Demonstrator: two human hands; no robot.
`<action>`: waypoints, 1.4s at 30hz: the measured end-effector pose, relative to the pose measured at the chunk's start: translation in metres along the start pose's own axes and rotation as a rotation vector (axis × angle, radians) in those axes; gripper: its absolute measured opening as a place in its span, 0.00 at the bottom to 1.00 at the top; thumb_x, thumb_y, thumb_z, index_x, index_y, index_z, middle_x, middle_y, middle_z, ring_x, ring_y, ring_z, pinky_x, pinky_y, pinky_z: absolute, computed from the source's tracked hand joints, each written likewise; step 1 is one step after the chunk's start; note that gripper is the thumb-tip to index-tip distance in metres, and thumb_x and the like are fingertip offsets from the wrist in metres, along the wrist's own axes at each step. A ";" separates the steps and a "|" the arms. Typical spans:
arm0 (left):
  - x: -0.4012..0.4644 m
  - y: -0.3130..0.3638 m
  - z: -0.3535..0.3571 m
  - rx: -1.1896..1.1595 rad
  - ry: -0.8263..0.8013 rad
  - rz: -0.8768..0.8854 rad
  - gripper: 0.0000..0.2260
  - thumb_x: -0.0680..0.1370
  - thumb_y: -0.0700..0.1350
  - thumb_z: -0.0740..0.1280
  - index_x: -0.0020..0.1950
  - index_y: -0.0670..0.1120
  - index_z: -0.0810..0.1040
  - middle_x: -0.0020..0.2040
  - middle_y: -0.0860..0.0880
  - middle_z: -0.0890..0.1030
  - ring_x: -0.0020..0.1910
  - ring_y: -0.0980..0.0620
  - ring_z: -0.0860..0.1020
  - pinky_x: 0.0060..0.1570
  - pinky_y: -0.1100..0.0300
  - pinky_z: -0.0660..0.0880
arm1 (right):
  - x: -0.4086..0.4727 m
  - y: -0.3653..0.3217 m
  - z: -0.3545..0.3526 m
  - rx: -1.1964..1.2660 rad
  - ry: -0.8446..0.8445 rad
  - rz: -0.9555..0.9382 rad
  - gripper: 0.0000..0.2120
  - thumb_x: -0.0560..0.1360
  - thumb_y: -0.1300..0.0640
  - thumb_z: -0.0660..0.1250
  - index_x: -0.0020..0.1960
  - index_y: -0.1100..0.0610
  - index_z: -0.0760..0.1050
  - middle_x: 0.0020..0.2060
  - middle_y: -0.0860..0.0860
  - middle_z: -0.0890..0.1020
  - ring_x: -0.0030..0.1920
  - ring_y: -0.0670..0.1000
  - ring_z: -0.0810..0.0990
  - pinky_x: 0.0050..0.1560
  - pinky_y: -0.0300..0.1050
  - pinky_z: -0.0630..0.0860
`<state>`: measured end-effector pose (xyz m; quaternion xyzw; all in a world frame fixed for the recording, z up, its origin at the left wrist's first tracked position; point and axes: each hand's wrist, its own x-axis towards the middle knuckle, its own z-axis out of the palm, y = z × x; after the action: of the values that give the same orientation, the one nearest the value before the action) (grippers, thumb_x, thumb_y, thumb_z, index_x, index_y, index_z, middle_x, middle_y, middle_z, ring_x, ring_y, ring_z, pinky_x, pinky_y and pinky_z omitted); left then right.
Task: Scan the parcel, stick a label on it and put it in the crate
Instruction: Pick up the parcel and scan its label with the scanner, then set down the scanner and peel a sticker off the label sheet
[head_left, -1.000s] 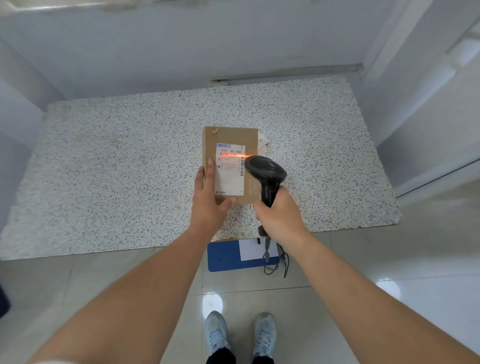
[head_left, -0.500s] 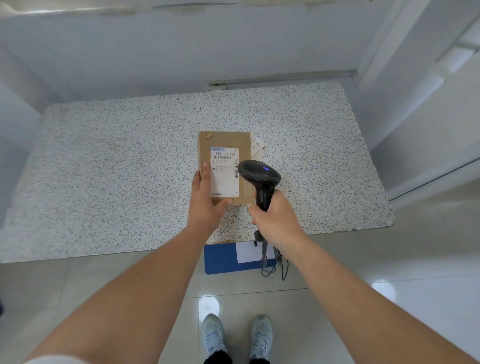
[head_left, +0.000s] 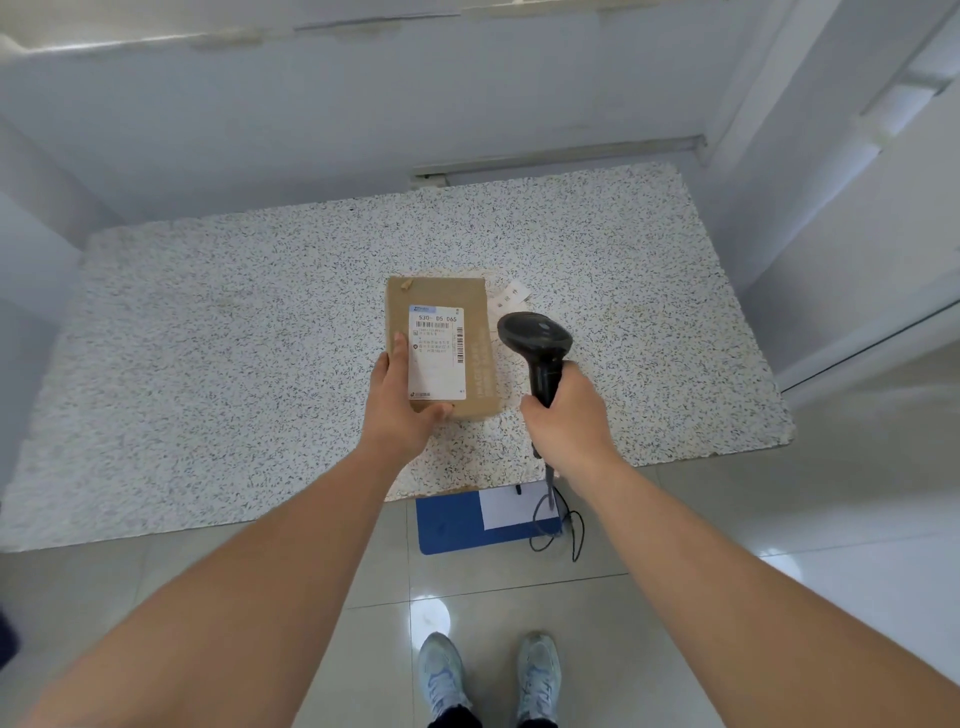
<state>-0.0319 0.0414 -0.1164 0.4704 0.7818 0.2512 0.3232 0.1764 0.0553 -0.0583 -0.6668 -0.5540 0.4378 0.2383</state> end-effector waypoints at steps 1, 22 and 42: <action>0.001 -0.002 -0.004 0.009 -0.012 -0.009 0.52 0.73 0.41 0.78 0.85 0.54 0.46 0.79 0.48 0.62 0.76 0.47 0.65 0.75 0.47 0.66 | 0.004 0.000 0.002 -0.015 0.018 0.008 0.08 0.78 0.62 0.69 0.55 0.56 0.72 0.48 0.55 0.78 0.43 0.51 0.80 0.32 0.39 0.72; 0.036 0.022 -0.035 0.587 -0.186 -0.069 0.46 0.71 0.55 0.75 0.81 0.46 0.54 0.78 0.40 0.56 0.76 0.35 0.61 0.69 0.39 0.72 | 0.045 0.038 -0.003 -0.223 0.217 0.255 0.16 0.80 0.59 0.71 0.65 0.63 0.75 0.60 0.61 0.75 0.52 0.57 0.79 0.53 0.52 0.82; 0.157 0.101 0.095 0.591 -0.185 0.140 0.16 0.82 0.42 0.65 0.69 0.40 0.76 0.68 0.40 0.73 0.60 0.42 0.77 0.50 0.55 0.74 | 0.141 0.111 -0.034 -0.199 0.174 0.201 0.11 0.77 0.55 0.73 0.56 0.59 0.78 0.52 0.54 0.74 0.44 0.51 0.78 0.49 0.54 0.83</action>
<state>0.0414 0.2344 -0.1518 0.6176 0.7539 -0.0091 0.2239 0.2645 0.1650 -0.1752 -0.7746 -0.5025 0.3428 0.1731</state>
